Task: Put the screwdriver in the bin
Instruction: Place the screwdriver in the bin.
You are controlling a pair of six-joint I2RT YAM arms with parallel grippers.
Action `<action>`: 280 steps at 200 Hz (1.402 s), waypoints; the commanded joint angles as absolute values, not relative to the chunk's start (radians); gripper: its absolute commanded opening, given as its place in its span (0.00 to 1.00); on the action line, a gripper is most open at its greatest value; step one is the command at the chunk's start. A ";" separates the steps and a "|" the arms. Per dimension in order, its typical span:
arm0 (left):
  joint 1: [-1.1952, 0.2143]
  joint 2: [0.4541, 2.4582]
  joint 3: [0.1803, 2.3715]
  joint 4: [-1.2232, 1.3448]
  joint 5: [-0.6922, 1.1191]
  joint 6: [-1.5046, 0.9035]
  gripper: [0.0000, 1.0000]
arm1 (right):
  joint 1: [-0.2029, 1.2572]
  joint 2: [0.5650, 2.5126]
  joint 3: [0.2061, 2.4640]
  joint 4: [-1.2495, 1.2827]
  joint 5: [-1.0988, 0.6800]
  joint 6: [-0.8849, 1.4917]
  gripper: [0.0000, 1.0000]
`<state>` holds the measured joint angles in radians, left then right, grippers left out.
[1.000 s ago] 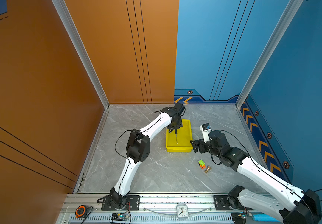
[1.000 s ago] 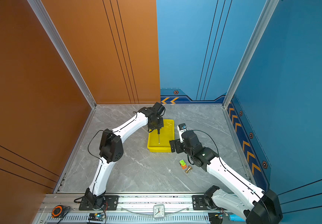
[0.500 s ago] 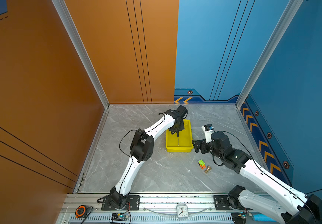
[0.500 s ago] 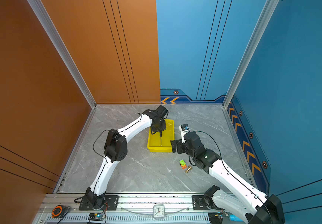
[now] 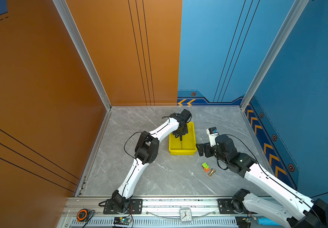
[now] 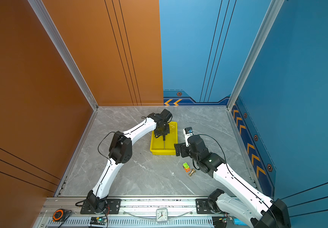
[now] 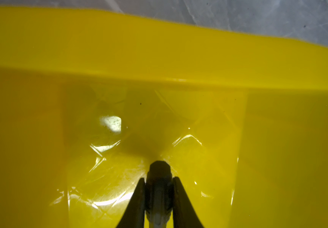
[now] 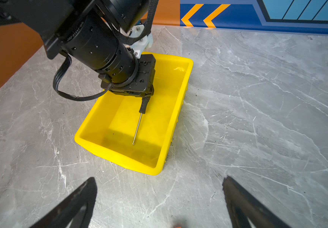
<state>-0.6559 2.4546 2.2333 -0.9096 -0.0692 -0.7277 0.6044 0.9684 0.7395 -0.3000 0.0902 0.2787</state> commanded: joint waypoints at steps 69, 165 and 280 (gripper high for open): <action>-0.659 2.509 2.273 -0.922 -0.076 -0.750 0.00 | 0.598 0.960 0.723 -0.315 0.116 0.296 1.00; -0.660 2.517 2.251 -0.922 -0.092 -0.760 0.10 | 0.599 0.961 0.718 -0.297 0.112 0.311 1.00; -0.660 2.511 2.226 -0.922 -0.093 -0.749 0.45 | 0.575 0.976 0.748 -0.295 0.112 0.274 1.00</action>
